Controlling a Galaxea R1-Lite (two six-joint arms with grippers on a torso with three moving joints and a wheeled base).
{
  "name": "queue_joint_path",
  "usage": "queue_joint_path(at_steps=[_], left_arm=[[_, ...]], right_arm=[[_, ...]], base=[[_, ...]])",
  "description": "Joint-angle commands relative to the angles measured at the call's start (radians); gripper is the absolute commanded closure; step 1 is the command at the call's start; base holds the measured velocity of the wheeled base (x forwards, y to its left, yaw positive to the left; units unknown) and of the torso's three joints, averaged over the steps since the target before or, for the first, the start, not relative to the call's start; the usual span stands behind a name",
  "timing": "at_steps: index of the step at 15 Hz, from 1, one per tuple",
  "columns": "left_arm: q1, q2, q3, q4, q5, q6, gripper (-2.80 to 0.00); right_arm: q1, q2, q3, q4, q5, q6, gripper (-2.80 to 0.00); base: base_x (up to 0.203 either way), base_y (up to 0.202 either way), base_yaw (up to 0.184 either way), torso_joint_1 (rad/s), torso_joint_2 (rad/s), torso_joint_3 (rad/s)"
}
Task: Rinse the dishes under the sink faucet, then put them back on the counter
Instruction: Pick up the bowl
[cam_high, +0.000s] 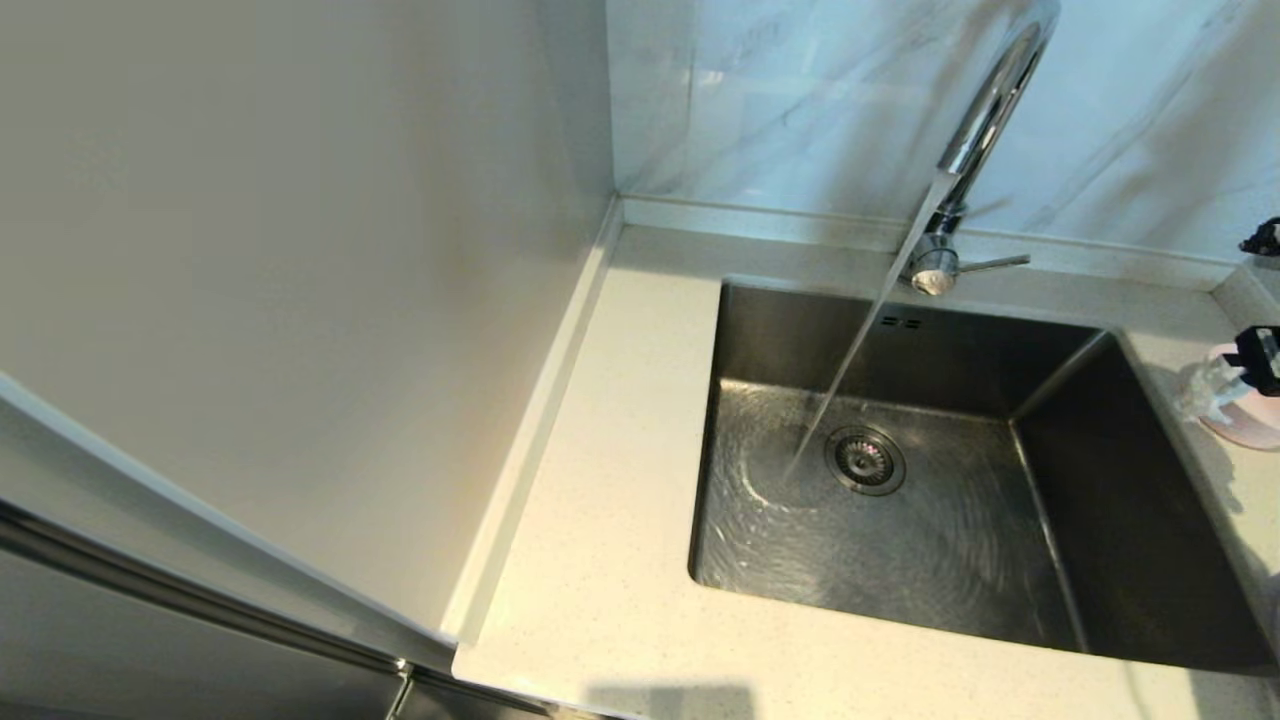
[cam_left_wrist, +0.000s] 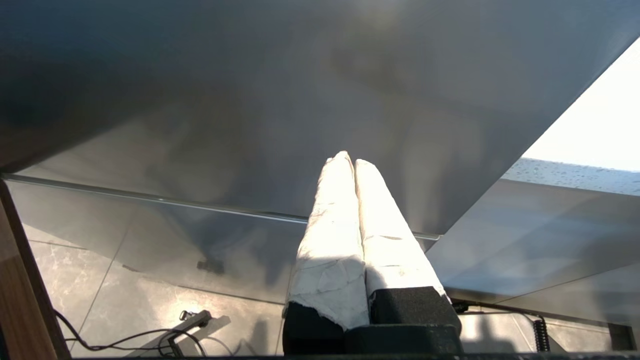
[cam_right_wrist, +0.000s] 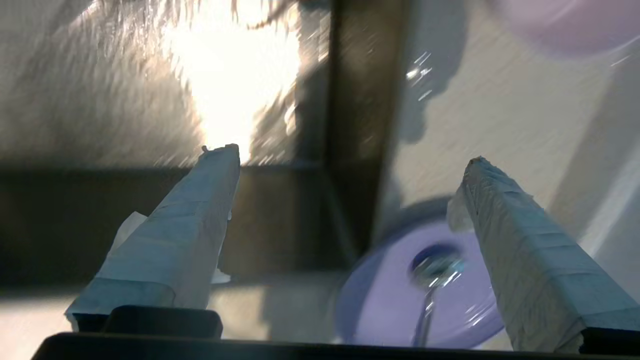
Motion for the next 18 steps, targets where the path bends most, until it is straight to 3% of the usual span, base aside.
queue_joint_path(at_steps=[1,6,9,18], left_arm=[[0.000,0.000,0.000,0.000,0.000,0.000,0.00],[0.000,0.000,0.000,0.000,0.000,0.000,0.00],[0.000,0.000,0.000,0.000,-0.001,0.000,0.00],[0.000,0.000,0.000,0.000,0.000,0.000,0.00]], right_arm=[[0.001,0.047,0.001,-0.068,-0.028,-0.001,-2.80],[-0.011,0.089,0.017,-0.157,-0.035,-0.013,-2.80],[-0.017,0.135,0.017,-0.265,-0.085,0.010,-2.80],[-0.047,0.217,-0.056,-0.299,-0.124,0.014,-2.80]], base=[[0.000,0.000,0.000,0.000,0.00,0.000],[0.000,0.000,0.000,0.000,0.00,0.000],[0.000,0.000,0.000,0.000,0.00,0.000],[0.000,0.000,0.000,0.000,0.00,0.000]])
